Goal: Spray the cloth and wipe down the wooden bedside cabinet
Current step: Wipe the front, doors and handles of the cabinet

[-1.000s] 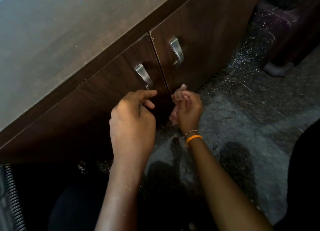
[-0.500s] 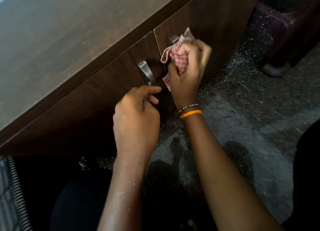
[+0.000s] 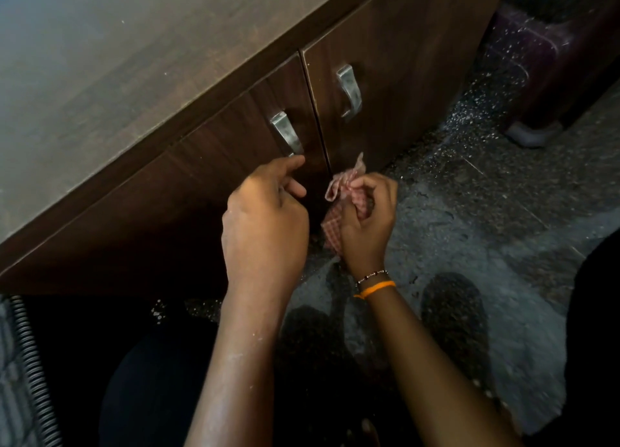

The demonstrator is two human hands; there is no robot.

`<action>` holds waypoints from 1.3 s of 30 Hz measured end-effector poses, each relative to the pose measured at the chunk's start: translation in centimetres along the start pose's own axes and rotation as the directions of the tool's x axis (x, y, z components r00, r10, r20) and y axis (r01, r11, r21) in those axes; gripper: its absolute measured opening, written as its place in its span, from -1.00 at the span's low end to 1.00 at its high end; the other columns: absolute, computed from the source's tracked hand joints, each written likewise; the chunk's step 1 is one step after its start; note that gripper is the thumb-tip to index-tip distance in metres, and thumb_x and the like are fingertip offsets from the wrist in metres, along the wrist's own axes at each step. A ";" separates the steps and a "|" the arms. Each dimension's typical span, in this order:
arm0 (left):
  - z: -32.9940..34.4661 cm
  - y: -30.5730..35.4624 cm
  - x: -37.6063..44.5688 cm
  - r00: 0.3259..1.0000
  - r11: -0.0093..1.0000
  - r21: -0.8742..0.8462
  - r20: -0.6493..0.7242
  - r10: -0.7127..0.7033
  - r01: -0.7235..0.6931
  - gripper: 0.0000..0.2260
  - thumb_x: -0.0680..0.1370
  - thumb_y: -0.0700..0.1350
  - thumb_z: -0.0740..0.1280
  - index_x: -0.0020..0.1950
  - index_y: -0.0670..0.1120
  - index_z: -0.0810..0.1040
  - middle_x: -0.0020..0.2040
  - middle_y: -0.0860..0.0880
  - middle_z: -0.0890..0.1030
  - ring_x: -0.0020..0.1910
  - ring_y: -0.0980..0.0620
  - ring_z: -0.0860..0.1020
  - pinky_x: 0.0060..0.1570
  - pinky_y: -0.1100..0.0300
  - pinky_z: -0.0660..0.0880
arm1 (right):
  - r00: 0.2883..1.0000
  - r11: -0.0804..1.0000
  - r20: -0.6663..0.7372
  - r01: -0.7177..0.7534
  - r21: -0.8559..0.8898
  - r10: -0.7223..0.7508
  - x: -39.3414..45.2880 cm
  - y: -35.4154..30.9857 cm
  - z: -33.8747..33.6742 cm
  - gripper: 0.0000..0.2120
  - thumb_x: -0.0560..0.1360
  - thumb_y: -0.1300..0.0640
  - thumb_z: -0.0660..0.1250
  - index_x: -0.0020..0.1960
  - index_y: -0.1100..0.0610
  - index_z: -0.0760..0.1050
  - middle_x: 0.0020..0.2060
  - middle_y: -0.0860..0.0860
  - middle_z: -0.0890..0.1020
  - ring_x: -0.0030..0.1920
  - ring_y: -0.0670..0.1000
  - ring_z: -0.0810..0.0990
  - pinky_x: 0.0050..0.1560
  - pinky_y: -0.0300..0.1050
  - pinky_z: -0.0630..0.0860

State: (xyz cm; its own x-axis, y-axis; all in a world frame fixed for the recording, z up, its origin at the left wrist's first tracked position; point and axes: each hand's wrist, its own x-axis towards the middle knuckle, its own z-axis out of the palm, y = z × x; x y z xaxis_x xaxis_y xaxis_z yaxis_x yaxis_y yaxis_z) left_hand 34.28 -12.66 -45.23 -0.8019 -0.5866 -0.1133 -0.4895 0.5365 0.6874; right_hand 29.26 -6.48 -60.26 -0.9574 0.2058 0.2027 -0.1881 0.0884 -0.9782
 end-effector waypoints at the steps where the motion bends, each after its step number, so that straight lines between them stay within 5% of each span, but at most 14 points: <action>1: 0.0 -0.1 0.1 1.000 1.000 0.001 0.006 0.006 -0.006 -0.57 0.53 -0.28 0.07 0.25 0.09 0.51 -0.13 0.12 0.58 -0.26 0.05 0.51 -0.31 0.17 0.38 | 0.999 0.999 -0.030 0.034 0.029 -0.033 0.2 -1.3 0.3 -0.80 0.35 0.51 0.27 -0.10 0.30 0.49 -0.04 0.18 0.43 0.00 -0.16 0.44 0.10 -0.39 0.37; 4: 0.4 0.0 0.2 0.999 1.000 -0.005 0.027 0.026 -0.026 -0.59 0.47 -0.11 0.06 0.24 0.15 0.49 -0.06 0.10 0.61 -0.11 -0.14 0.58 -0.18 0.03 0.49 | 0.973 0.964 -0.032 0.229 0.136 -0.227 2.1 -3.9 1.9 -0.72 0.35 0.55 0.29 0.01 0.33 0.51 0.05 0.15 0.37 0.13 -0.01 0.44 0.21 -0.25 0.41; 6: 0.5 0.5 0.2 0.998 0.999 -0.017 0.061 0.034 -0.033 -0.60 0.43 -0.03 0.04 0.20 0.22 0.45 -0.03 0.03 0.63 -0.07 -0.24 0.55 -0.22 0.02 0.46 | 0.923 0.919 0.008 0.382 0.095 -0.385 3.2 -3.7 3.8 -0.63 0.35 0.51 0.33 0.11 0.26 0.48 0.10 0.12 0.36 0.16 0.14 0.43 0.26 0.02 0.40; 8: 0.6 0.4 0.1 0.995 1.000 -0.011 0.093 0.026 -0.025 -0.63 0.47 -0.06 0.06 0.21 0.24 0.41 -0.05 0.02 0.62 -0.07 -0.26 0.55 -0.27 0.03 0.43 | 0.904 0.904 0.000 0.427 -0.013 -0.427 3.0 -1.6 5.4 -0.59 0.34 0.47 0.37 0.12 0.18 0.45 0.12 0.10 0.36 0.20 0.09 0.39 0.31 0.03 0.32; 11: 1.0 -0.9 0.6 0.994 0.999 0.040 0.106 -0.020 0.016 -0.60 0.58 -0.20 0.08 0.37 0.12 0.38 -0.04 0.12 0.59 -0.08 -0.09 0.56 -0.16 0.08 0.43 | 0.974 0.958 0.023 0.228 -0.174 -0.227 1.7 4.9 5.9 -0.66 0.40 0.41 0.27 0.12 0.17 0.36 0.17 0.08 0.30 0.28 0.02 0.30 0.40 -0.11 0.20; 15: 2.1 -2.7 1.1 0.982 0.986 0.144 0.157 -0.104 0.081 -0.52 0.57 -0.27 0.11 0.44 0.10 0.28 -0.04 0.18 0.54 -0.03 0.00 0.54 0.01 0.05 0.48 | 0.964 0.948 0.140 -0.186 -0.258 0.227 0.2 11.9 5.4 -0.61 0.27 0.45 0.07 0.09 0.37 0.31 0.12 0.33 0.29 0.19 0.30 0.38 0.37 0.00 0.26; 19: 2.9 -4.3 0.2 0.958 0.976 0.166 0.227 -0.175 0.139 -0.51 0.56 -0.29 0.12 0.46 0.05 0.25 0.04 0.09 0.54 0.06 -0.10 0.54 0.12 -0.09 0.46 | 0.897 0.907 0.142 -0.403 -0.120 0.418 1.5 12.2 4.8 -0.71 0.22 0.37 -0.05 -0.16 0.16 0.31 -0.11 0.30 0.41 -0.15 -0.14 0.35 0.05 -0.05 0.34; 21: 2.7 -4.1 -0.4 0.942 0.965 0.185 0.247 -0.229 0.186 -0.52 0.56 -0.28 0.13 0.46 0.02 0.26 0.13 0.05 0.55 0.12 -0.08 0.52 0.16 -0.06 0.44 | 0.760 0.779 0.202 -0.627 -0.018 0.617 2.3 11.1 3.7 -0.79 0.37 0.38 0.09 -0.23 0.07 0.30 -0.25 0.13 0.43 -0.25 -0.11 0.36 -0.14 -0.10 0.35; 24: 1.9 -2.6 -1.5 0.892 0.939 0.215 0.313 -0.327 0.269 -0.57 0.58 -0.22 0.13 0.44 0.05 0.30 0.27 -0.03 0.52 0.25 -0.09 0.47 0.22 0.03 0.40 | 0.412 0.359 0.465 -0.911 0.204 0.783 2.6 7.0 1.0 -0.73 0.29 0.45 0.16 -0.16 0.13 0.40 -0.28 0.05 0.55 -0.22 0.00 0.52 -0.09 -0.10 0.50; 28: -0.4 0.0 -1.2 0.847 0.918 0.204 0.357 -0.394 0.341 -0.63 0.60 -0.17 0.12 0.40 0.03 0.36 0.33 -0.11 0.46 0.28 -0.16 0.44 0.25 0.02 0.39 | 0.322 0.059 0.582 -0.904 0.424 0.747 3.4 -0.6 -2.0 -0.61 0.24 0.25 0.11 0.05 0.19 0.45 -0.11 0.10 0.63 -0.10 0.06 0.65 0.10 -0.06 0.53; 31: -2.8 1.9 -1.0 0.793 0.879 0.164 0.382 -0.475 0.447 -0.62 0.59 -0.17 0.14 0.41 -0.03 0.35 0.37 -0.12 0.43 0.28 -0.12 0.44 0.27 0.05 0.38 | 0.353 0.033 0.524 -0.850 0.525 0.775 4.0 -5.6 -3.4 -0.58 0.32 0.11 0.13 0.11 0.25 0.46 -0.09 0.15 0.65 -0.07 0.11 0.65 0.21 0.01 0.41; 35: -6.0 5.4 -2.6 0.653 0.751 -0.005 0.498 -0.570 0.660 -0.62 0.60 -0.03 0.17 0.41 -0.06 0.35 0.38 -0.06 0.42 0.29 -0.03 0.42 0.29 0.12 0.33 | 0.257 0.011 0.540 -0.909 0.417 0.802 4.2 -13.4 -5.1 -0.30 0.34 -0.23 0.36 0.26 0.28 0.44 0.05 0.19 0.59 0.13 0.18 0.56 0.27 0.12 0.44; 37: -7.8 7.3 -3.5 0.595 0.695 -0.036 0.550 -0.586 0.718 -0.62 0.58 0.07 0.17 0.37 -0.02 0.40 0.32 -0.03 0.47 0.27 -0.03 0.44 0.15 0.19 0.36 | 0.256 0.056 0.578 -0.938 0.341 0.775 4.4 -17.8 -6.0 -0.38 0.15 -0.13 0.56 0.08 0.20 0.57 -0.07 0.12 0.65 0.01 0.10 0.63 0.09 0.00 0.58; 39: -10.1 9.8 -4.3 0.576 0.638 -0.133 0.595 -0.560 0.758 -0.63 0.56 0.10 0.20 0.27 -0.05 0.51 0.22 -0.03 0.57 0.15 0.02 0.53 -0.04 0.24 0.40 | 0.238 0.060 0.587 -0.950 0.307 0.774 4.7 -22.3 -6.8 -0.68 0.28 0.08 0.47 -0.01 0.18 0.57 -0.20 0.08 0.69 -0.14 0.03 0.68 -0.07 -0.09 0.62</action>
State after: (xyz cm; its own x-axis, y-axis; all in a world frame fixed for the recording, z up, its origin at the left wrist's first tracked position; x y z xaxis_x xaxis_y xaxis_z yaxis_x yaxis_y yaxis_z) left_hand 36.41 -11.00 -30.82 -0.3915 -0.2778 -0.8772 -0.8749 -0.1830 0.4484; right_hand 30.44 -0.86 -37.20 -0.5024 -0.4544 -0.7356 0.8309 -0.4893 -0.2652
